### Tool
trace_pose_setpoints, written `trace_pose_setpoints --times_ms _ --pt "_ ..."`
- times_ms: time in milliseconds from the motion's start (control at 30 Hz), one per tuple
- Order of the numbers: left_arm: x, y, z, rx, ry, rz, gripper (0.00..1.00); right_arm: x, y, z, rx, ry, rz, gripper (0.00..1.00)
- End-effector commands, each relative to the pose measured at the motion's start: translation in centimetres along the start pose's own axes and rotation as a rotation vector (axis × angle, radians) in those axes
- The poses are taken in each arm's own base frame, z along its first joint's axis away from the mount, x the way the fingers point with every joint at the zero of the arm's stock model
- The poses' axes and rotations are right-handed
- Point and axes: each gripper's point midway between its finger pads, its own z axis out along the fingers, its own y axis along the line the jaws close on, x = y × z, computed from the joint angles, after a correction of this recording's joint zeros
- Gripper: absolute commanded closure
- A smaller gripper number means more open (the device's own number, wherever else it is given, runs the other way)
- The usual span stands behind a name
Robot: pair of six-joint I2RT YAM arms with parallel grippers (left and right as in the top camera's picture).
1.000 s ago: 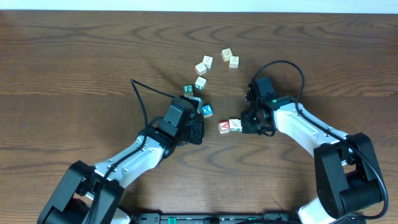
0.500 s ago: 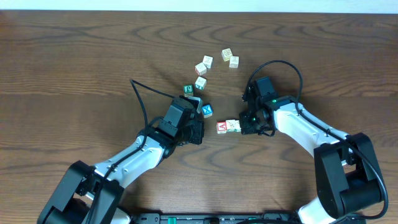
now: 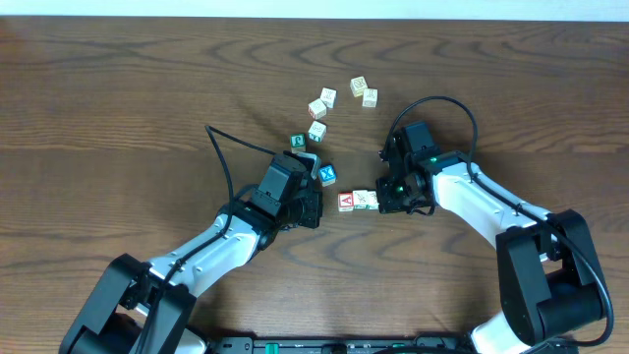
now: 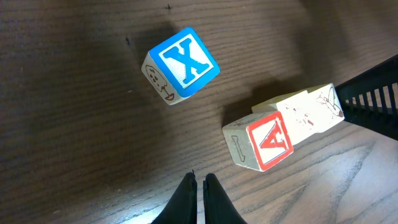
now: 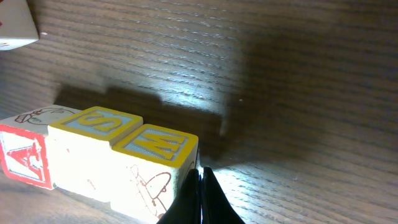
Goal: Lift 3 blocks
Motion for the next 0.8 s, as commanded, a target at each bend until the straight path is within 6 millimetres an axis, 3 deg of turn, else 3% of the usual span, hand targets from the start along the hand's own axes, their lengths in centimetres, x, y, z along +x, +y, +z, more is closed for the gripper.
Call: trace_pose_setpoints --times_ms 0,433,767 --pt "0.1 -0.2 0.3 0.007 0.012 -0.008 0.92 -0.2 0.5 -0.4 -0.028 -0.007 -0.015 0.99" --pt "0.3 -0.1 0.3 0.002 0.022 -0.095 0.93 0.1 0.4 -0.4 -0.027 0.004 0.011 0.99" --pt "3.0 1.1 2.0 -0.026 0.124 -0.186 0.93 0.1 0.6 -0.4 -0.035 0.005 0.017 0.99"
